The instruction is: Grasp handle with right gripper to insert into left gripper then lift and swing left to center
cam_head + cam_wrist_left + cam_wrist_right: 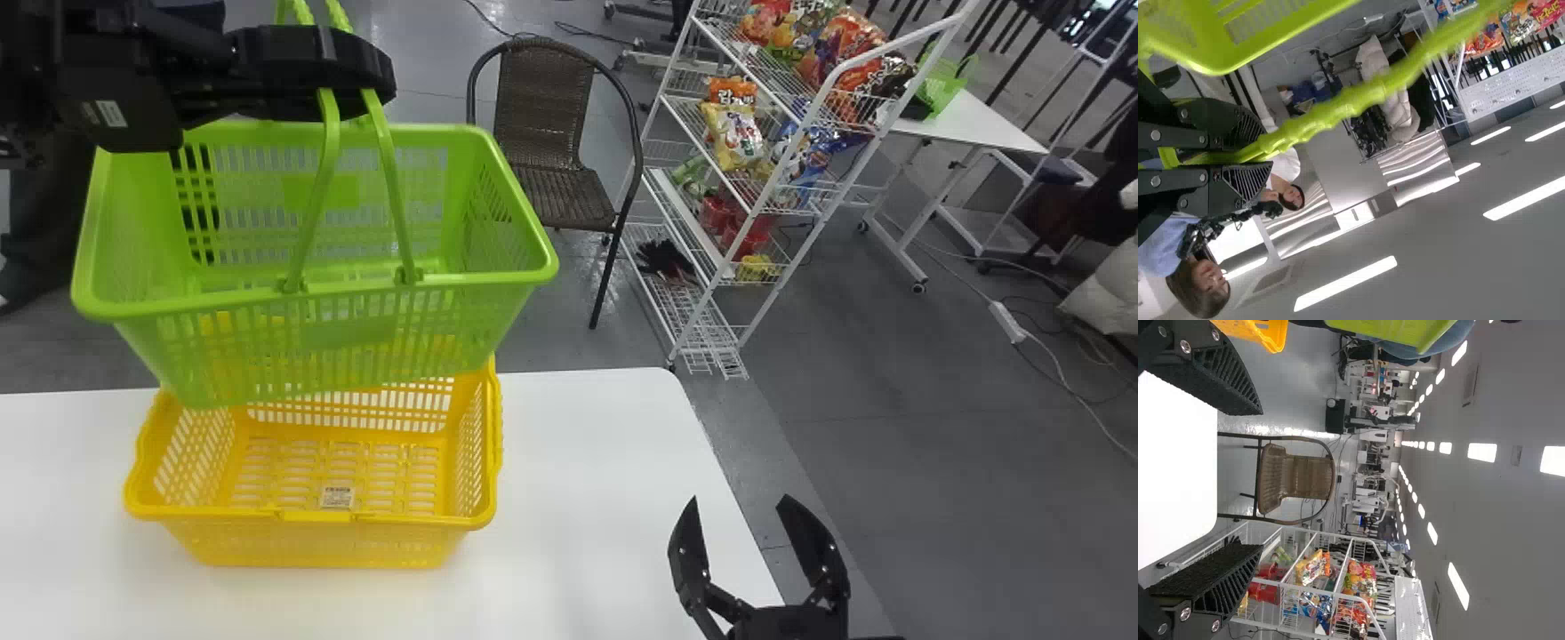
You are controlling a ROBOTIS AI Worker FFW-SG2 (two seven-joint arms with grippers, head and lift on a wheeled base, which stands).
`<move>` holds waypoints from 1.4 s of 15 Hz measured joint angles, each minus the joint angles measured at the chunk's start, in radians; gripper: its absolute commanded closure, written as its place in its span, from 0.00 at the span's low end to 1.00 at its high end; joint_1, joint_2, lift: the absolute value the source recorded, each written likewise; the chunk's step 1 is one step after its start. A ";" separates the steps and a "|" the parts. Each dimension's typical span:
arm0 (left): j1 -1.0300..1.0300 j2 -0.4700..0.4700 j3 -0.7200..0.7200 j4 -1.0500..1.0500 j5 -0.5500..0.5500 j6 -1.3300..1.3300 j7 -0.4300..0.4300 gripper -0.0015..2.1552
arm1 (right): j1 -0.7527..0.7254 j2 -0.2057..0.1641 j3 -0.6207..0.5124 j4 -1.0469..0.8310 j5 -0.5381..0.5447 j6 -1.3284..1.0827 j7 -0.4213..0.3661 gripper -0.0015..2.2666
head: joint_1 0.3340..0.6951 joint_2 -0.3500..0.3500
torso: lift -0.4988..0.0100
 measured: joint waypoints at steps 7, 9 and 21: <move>0.005 0.009 -0.004 0.000 0.000 0.000 -0.016 0.92 | 0.000 0.002 -0.001 0.004 0.000 -0.001 0.000 0.05 | 1.00 0.00 | 0.98; 0.004 0.029 -0.007 0.000 -0.001 0.000 -0.021 0.92 | 0.000 0.002 -0.001 0.004 0.000 -0.001 0.000 0.05 | 1.00 0.00 | 0.98; 0.022 0.344 -0.002 0.000 0.045 0.000 -0.084 0.92 | -0.001 0.002 -0.006 0.019 0.000 -0.011 0.003 0.05 | 1.00 0.24 | 0.98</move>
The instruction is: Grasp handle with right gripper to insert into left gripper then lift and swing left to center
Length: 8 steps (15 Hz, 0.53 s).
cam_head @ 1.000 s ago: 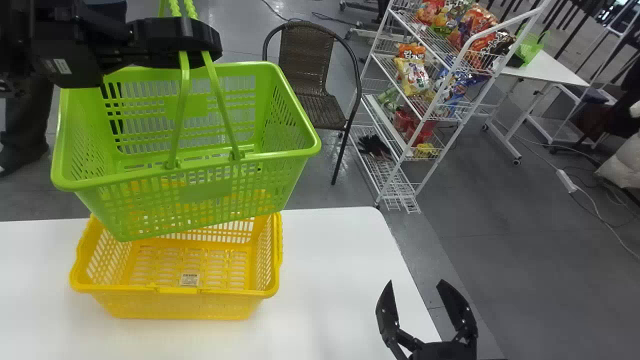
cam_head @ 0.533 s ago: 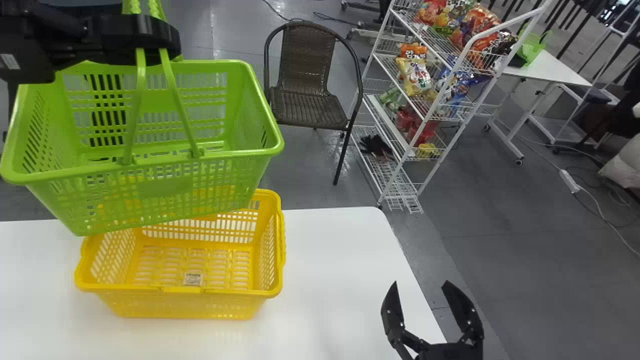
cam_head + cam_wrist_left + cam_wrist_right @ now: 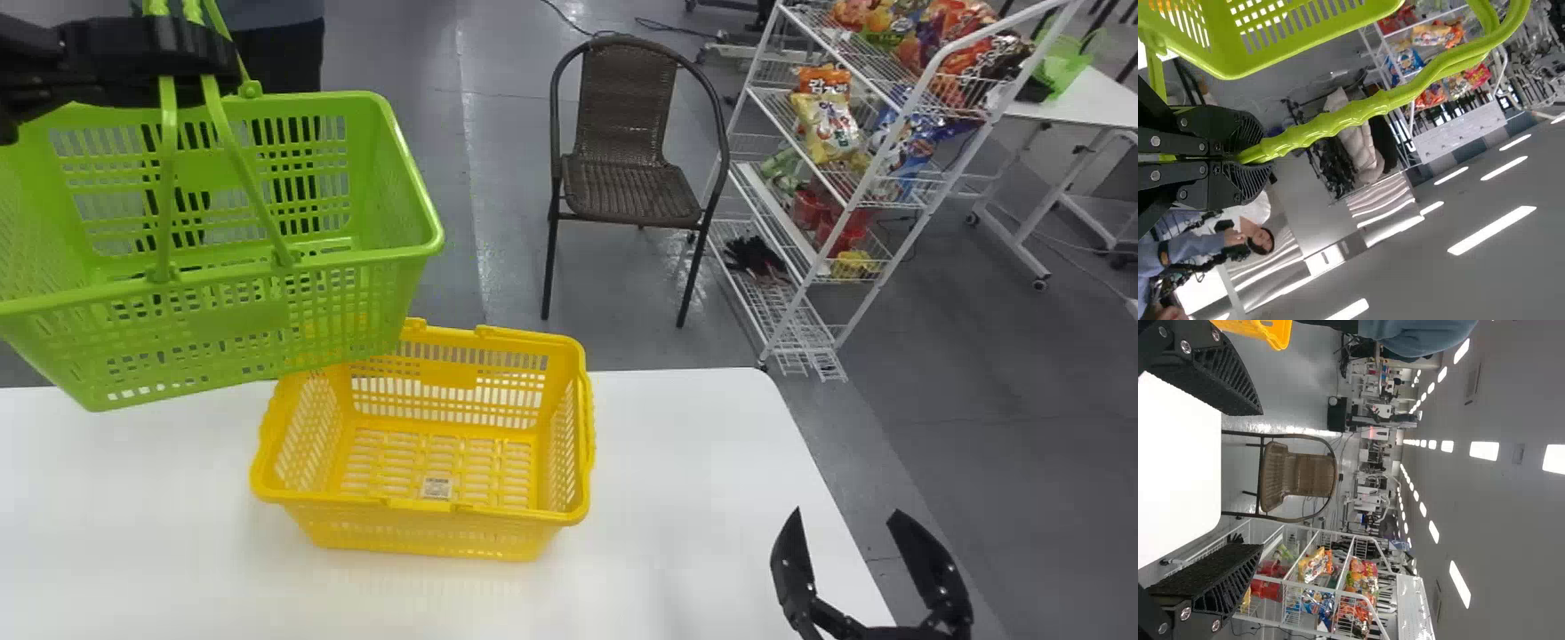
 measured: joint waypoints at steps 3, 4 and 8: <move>0.054 0.111 0.029 -0.007 0.038 0.000 -0.023 0.92 | -0.003 0.001 0.000 0.004 0.000 -0.002 0.000 0.05 | 1.00 0.35 | 0.98; 0.081 0.148 0.052 -0.011 0.050 0.000 -0.029 0.92 | -0.004 0.002 0.001 0.006 0.000 -0.002 0.000 0.05 | 1.00 0.37 | 0.98; 0.191 0.252 0.154 -0.039 0.079 0.000 -0.062 0.92 | -0.011 0.002 0.003 0.011 0.001 0.001 0.000 0.05 | 1.00 0.51 | 0.98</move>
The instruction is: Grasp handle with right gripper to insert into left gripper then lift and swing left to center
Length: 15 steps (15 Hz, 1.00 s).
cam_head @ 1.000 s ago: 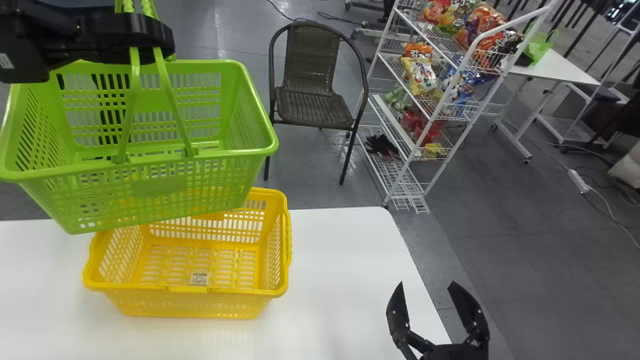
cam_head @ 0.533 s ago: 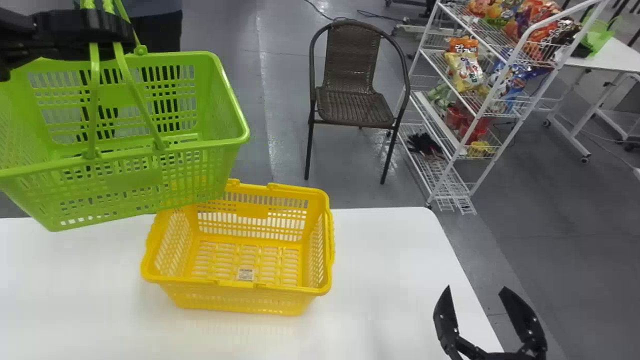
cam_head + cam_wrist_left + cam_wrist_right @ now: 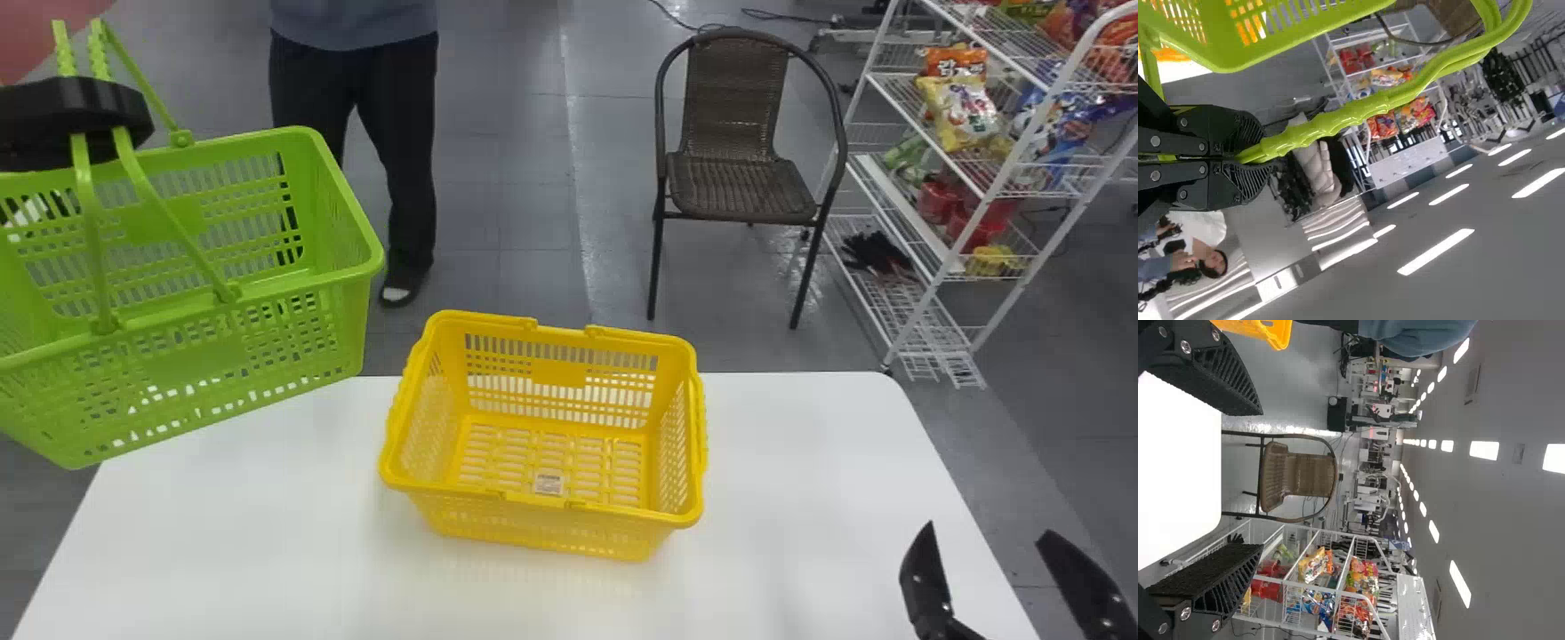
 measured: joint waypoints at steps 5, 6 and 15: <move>0.239 0.049 0.196 -0.113 0.005 0.000 -0.043 0.92 | -0.008 0.000 0.001 0.011 0.000 0.000 0.001 0.05 | 1.00 0.60 | 0.98; 0.299 0.052 0.240 -0.148 0.006 0.000 -0.056 0.92 | -0.009 0.000 0.002 0.012 0.000 0.001 0.001 0.05 | 1.00 0.62 | 0.98; 0.772 0.034 0.531 -0.415 0.058 0.000 -0.131 0.92 | -0.021 -0.001 0.004 0.027 0.001 0.010 0.002 0.05 | 1.00 0.69 | 0.98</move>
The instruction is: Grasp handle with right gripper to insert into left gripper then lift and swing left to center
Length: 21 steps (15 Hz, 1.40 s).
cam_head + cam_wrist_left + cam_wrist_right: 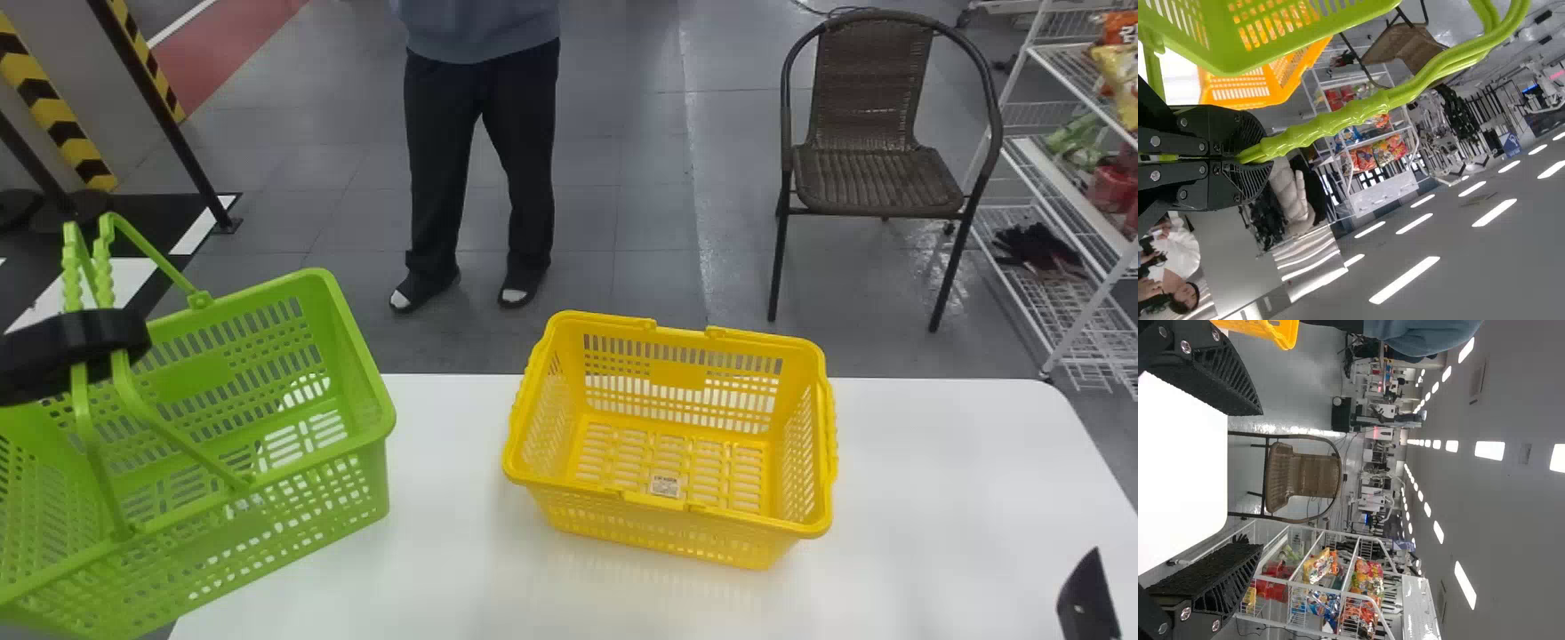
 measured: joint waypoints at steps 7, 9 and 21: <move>0.251 -0.133 0.074 -0.234 0.032 0.000 -0.024 0.92 | -0.002 0.000 -0.001 0.000 0.000 0.005 0.000 0.05 | 1.00 0.59 | 0.98; 0.320 -0.172 0.084 -0.305 0.035 0.000 -0.031 0.92 | -0.002 0.000 -0.004 0.002 -0.001 0.005 0.000 0.05 | 1.00 0.55 | 0.98; 0.489 -0.394 0.005 -0.623 0.055 0.000 -0.040 0.92 | -0.008 -0.008 -0.007 0.019 -0.003 0.000 0.026 0.05 | 1.00 0.20 | 0.98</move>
